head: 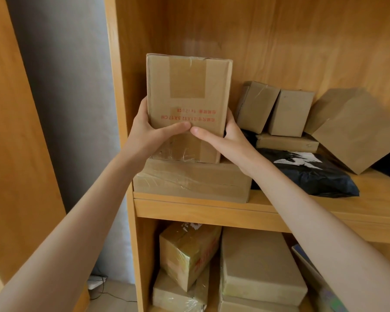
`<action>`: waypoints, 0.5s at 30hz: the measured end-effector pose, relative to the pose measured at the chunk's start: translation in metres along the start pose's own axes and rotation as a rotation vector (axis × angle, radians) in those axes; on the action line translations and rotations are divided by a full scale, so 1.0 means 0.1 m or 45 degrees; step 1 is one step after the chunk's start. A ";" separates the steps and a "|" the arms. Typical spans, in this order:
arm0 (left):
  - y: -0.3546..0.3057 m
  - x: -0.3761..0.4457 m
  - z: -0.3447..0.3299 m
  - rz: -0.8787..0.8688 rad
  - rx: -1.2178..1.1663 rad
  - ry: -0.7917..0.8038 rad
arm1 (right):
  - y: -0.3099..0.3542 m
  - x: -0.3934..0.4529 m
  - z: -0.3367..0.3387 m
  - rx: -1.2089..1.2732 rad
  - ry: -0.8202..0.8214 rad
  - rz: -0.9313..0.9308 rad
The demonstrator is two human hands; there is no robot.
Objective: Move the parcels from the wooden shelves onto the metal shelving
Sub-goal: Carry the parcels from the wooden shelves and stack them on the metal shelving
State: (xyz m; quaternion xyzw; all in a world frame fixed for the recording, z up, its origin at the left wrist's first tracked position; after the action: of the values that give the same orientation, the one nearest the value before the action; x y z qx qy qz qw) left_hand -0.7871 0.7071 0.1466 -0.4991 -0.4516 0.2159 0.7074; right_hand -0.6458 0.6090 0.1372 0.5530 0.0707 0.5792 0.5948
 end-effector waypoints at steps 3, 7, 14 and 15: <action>-0.04 -0.05 -0.03 -0.056 0.005 -0.002 | 0.01 -0.04 0.03 -0.014 -0.028 0.023; -0.09 -0.16 -0.12 -0.102 -0.017 0.013 | 0.06 -0.18 0.11 0.021 -0.049 0.058; -0.25 -0.64 -0.33 -0.138 -0.022 0.014 | 0.22 -0.62 0.35 0.033 -0.059 0.101; -0.29 -0.73 -0.37 -0.139 -0.024 0.010 | 0.26 -0.70 0.39 0.037 -0.060 0.103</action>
State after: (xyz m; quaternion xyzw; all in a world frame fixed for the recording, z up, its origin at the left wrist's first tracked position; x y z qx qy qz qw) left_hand -0.7967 0.6211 0.1387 -0.4812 -0.4773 0.1707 0.7152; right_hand -0.6555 0.5257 0.1325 0.5773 0.0426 0.5886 0.5643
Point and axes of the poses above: each hand's wrist, its own x-axis towards the middle knuckle, its own z-axis out of the back of the hand, y = z × x, the point moved 5 cm from there along x, towards the middle knuckle, and after that the axes turned 9 degrees about z, right-handed, at the moved point
